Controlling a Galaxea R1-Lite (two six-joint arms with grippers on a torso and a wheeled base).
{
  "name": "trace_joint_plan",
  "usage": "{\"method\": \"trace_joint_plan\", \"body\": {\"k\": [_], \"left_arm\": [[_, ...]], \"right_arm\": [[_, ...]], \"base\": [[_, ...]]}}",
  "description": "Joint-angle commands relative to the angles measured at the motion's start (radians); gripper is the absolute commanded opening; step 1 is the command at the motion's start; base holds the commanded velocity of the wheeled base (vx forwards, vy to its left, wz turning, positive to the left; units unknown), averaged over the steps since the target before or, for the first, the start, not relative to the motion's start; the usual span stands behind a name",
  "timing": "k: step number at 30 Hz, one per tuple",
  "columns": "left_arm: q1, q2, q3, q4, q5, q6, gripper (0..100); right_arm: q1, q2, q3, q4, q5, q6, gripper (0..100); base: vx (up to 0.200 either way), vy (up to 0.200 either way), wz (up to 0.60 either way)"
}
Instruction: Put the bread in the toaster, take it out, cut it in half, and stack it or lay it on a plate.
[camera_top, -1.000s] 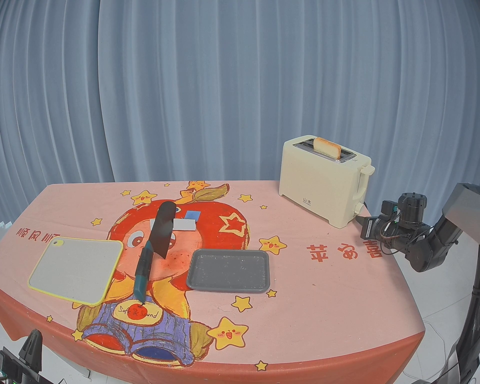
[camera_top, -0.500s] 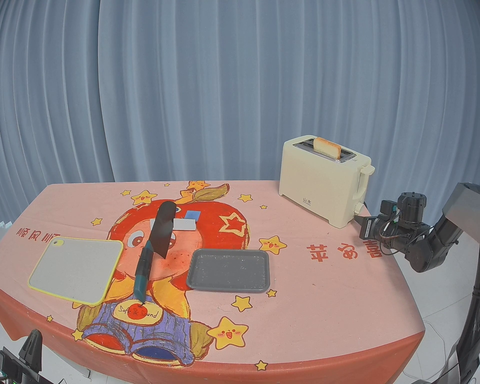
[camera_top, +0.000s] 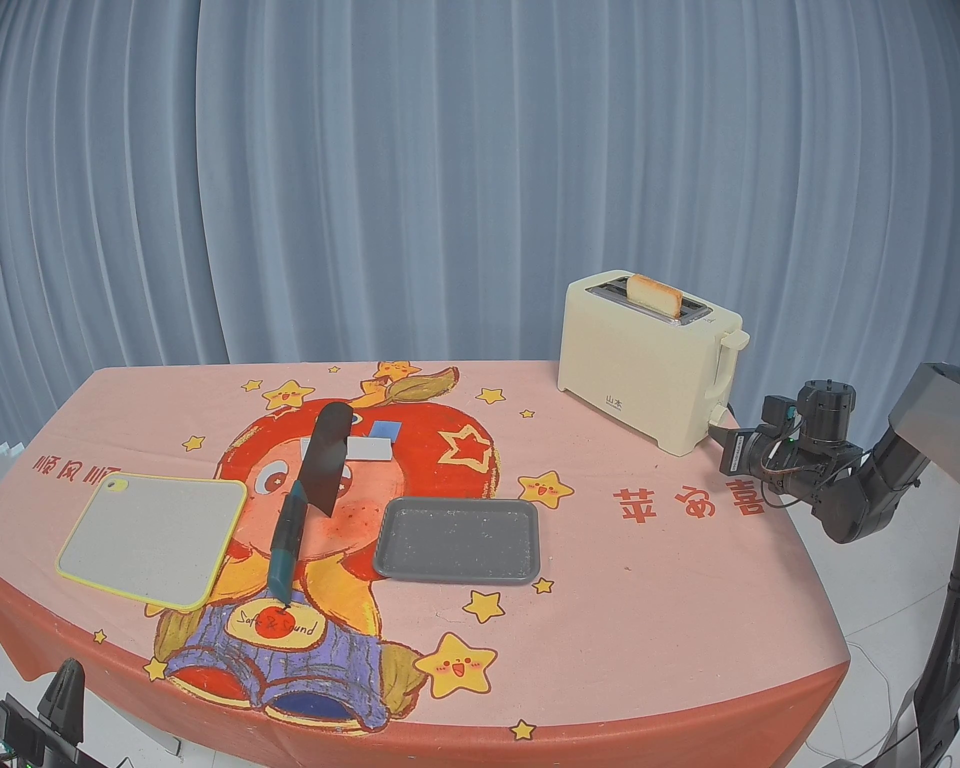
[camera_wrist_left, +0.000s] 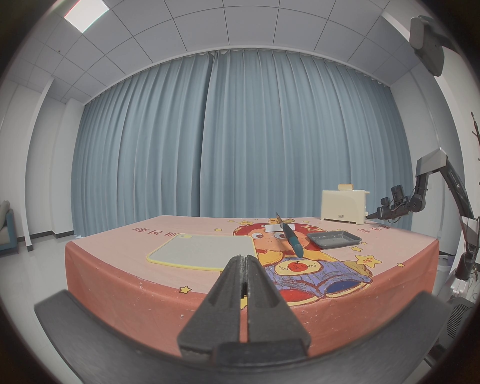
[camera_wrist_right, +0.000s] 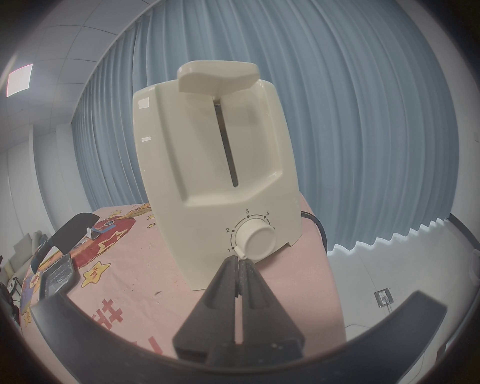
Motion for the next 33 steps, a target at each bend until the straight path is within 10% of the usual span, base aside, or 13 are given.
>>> {"method": "trace_joint_plan", "body": {"k": [1, 33], "left_arm": [[0.000, 0.001, 0.018, -0.001, 0.001, 0.000, 0], [0.000, 0.001, 0.018, -0.001, 0.001, 0.000, 0]], "right_arm": [[0.000, -0.002, 0.007, 0.001, -0.001, 0.000, 0], [-0.001, -0.004, -0.010, -0.002, 0.001, 0.002, 0]], "base": [[0.000, 0.000, 0.00], [0.000, 0.000, 0.00]]}}
